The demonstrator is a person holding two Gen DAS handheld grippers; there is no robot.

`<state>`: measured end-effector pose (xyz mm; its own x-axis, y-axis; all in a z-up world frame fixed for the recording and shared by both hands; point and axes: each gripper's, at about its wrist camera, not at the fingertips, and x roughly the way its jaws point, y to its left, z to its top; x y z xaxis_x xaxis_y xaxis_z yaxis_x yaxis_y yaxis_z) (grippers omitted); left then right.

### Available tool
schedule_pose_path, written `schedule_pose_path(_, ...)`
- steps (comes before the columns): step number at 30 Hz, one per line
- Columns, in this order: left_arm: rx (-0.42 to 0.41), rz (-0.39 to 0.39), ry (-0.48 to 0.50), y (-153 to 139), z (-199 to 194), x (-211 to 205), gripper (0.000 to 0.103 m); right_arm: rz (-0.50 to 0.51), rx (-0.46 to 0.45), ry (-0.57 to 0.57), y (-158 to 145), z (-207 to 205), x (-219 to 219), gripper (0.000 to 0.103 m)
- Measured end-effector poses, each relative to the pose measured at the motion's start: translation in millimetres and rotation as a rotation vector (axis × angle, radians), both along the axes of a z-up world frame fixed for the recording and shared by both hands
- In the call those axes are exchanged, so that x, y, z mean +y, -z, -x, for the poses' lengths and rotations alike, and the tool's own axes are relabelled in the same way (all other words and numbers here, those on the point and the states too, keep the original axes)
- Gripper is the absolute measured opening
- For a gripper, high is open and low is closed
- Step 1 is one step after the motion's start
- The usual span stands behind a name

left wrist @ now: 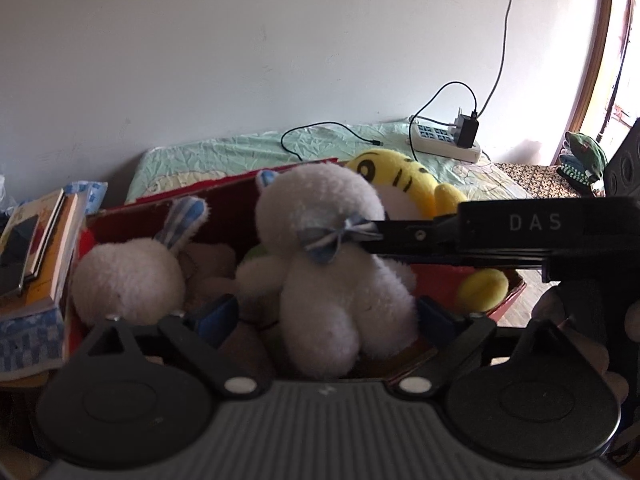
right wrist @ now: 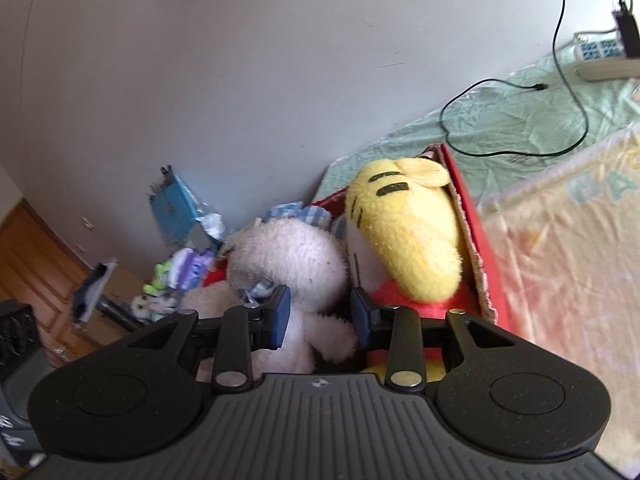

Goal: Organize objects
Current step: 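Lower the pink bunny into the red box and open the right gripper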

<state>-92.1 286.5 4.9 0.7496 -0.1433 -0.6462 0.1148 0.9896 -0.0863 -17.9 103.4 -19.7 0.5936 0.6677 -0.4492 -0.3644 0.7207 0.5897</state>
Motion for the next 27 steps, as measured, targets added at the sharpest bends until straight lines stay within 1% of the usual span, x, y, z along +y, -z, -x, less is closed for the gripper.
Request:
schedule_pose_path(3, 0.005, 0.013, -0.013, -4.7, 4.8, 4.0, 0.095, 0.013, -0.019, 0.021, -2.6, 5.0, -1.3, 0.037)
schedule_pose_path(8, 0.002, -0.003, -0.049, -14.5, 12.4, 4.4, 0.095, 0.003, -0.03, 0.071, -8.8, 15.3, -11.1, 0.039)
schedule_pose_path(9, 0.008, -0.007, -0.058, -16.0, 13.0, 4.5, 0.096, 0.004, -0.034, 0.082, -10.9, 18.2, -12.7, 0.039)
schedule_pose_path(10, 0.016, -0.012, -0.069, -17.2, 13.2, 4.8, 0.099, 0.01, -0.038, 0.093, -12.9, 21.2, -14.1, 0.04)
schedule_pose_path(11, 0.017, -0.017, -0.082, -18.3, 14.0, 4.8, 0.102, 0.014, -0.044, 0.105, -14.9, 24.3, -15.6, 0.043)
schedule_pose_path(12, 0.015, -0.023, -0.094, -19.5, 14.8, 4.7, 0.102, 0.019, -0.051, 0.115, -17.0, 27.5, -16.7, 0.045)
schedule_pose_path(16, 0.021, -0.051, -0.116, -23.1, 18.3, 1.4, 0.102, 0.069, -0.075, 0.157, -24.6, 39.6, -19.2, 0.045)
schedule_pose_path(20, 0.035, -0.079, -0.125, -24.9, 20.6, -6.9, 0.102, 0.142, -0.069, 0.205, -27.8, 47.7, -22.6, 0.045)
schedule_pose_path(22, 0.043, -0.096, -0.134, -25.5, 21.8, -12.3, 0.102, 0.147, -0.053, 0.224, -27.4, 49.9, -28.2, 0.051)
schedule_pose_path(24, 0.058, -0.119, -0.146, -26.2, 22.8, -18.3, 0.102, 0.156, -0.047, 0.239, -27.3, 52.7, -32.7, 0.059)
schedule_pose_path(27, 0.083, -0.13, -0.159, -26.9, 26.1, -25.0, 0.102, 0.185, -0.054, 0.247, -27.4, 55.7, -38.9, 0.061)
